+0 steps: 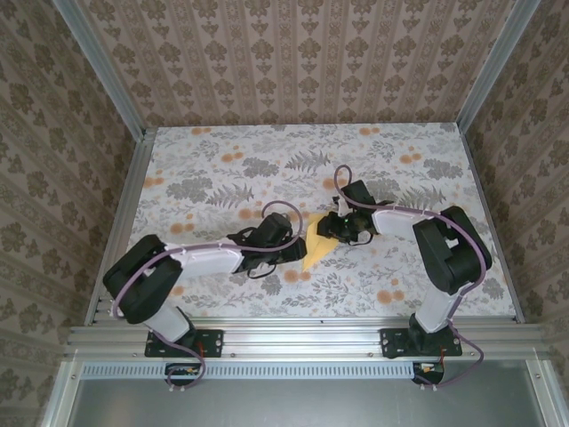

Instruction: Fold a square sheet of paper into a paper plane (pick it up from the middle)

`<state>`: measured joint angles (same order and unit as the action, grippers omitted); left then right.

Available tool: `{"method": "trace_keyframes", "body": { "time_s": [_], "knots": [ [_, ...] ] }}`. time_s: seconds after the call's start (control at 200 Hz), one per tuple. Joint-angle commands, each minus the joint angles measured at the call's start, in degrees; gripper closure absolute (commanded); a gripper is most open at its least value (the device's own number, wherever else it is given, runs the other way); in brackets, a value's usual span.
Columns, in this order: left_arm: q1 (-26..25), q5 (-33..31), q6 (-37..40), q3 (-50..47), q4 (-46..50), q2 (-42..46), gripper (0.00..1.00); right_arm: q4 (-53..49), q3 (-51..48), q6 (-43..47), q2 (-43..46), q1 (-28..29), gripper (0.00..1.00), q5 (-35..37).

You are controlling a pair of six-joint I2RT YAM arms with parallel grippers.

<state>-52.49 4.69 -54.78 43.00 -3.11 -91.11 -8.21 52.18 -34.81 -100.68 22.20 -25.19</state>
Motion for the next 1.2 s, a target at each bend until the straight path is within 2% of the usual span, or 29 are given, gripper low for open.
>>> {"method": "trace_keyframes", "body": {
  "time_s": [0.0, 0.1, 0.37, 0.73, 1.06, 1.195],
  "knots": [
    [0.3, 1.6, 1.5, 3.7, -1.6, -2.4, 0.55, -1.8, 2.0, 0.6, -1.9, 0.2, 0.63, -0.2],
    [0.5, 1.2, 1.8, 5.3, -0.8, -4.4, 0.58, -1.6, 2.3, 0.4, -2.6, 0.4, 0.65, -0.5],
    [0.8, 0.8, 2.5, 7.7, 1.7, -8.9, 0.76, -0.8, 2.4, -0.2, -3.7, 0.5, 0.71, -2.4],
    [0.7, -1.0, 2.1, 9.2, 6.5, -10.3, 0.85, 6.8, 0.0, -4.3, -4.1, 0.6, 0.71, -8.3],
    [0.8, -0.7, 2.2, 9.5, 6.8, -10.5, 0.87, 8.4, -1.1, -6.1, -5.7, 1.0, 0.73, -9.4],
    [1.3, -0.4, 2.6, 9.9, 7.0, -9.0, 0.86, 7.4, -0.5, -5.4, -5.6, 1.4, 0.82, -9.2]
  ]
}}
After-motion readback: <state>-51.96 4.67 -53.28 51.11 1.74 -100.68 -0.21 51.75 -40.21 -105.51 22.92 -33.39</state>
